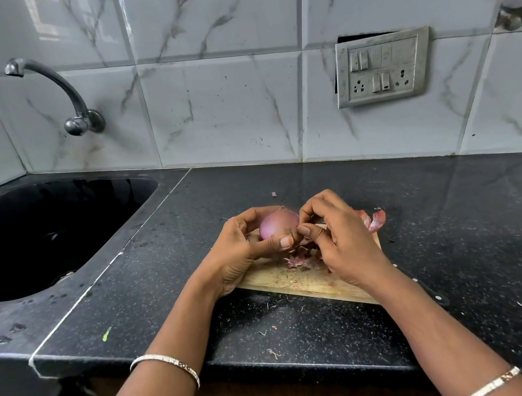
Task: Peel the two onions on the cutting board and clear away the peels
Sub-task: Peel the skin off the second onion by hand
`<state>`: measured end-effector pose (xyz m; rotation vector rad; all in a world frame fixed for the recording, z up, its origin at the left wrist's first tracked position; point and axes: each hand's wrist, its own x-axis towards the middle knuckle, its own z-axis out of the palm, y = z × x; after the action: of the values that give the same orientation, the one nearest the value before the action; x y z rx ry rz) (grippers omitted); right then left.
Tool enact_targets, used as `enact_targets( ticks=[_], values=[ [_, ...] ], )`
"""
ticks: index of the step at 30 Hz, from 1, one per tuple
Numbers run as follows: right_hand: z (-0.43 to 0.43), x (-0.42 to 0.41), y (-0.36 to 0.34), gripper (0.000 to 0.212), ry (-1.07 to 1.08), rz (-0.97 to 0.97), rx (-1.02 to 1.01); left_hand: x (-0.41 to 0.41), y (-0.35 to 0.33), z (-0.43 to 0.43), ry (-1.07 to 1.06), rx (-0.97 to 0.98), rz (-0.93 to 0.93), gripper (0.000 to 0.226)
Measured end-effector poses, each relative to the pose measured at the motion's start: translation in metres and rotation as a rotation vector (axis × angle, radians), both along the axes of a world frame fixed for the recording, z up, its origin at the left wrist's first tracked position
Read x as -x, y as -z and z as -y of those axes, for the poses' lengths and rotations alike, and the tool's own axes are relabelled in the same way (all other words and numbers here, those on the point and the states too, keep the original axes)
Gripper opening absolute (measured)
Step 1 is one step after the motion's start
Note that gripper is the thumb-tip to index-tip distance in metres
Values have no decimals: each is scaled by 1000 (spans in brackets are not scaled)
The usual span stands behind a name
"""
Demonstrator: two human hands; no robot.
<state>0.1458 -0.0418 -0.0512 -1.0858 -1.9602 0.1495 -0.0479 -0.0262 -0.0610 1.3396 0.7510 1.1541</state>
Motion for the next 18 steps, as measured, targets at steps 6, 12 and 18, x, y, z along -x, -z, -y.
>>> enact_targets(
  ticks=[6, 12, 18],
  values=[
    [7, 0, -6, 16, -25, -124, -15, 0, 1, -1, -17, 10, 16, 51],
    [7, -2, -5, 31, -5, -131, 20, 0, 3, -2, -21, 7, 27, 51],
    [4, -2, -5, 14, -5, -152, -22, 2, 3, -3, 20, 9, 20, 58]
  ],
)
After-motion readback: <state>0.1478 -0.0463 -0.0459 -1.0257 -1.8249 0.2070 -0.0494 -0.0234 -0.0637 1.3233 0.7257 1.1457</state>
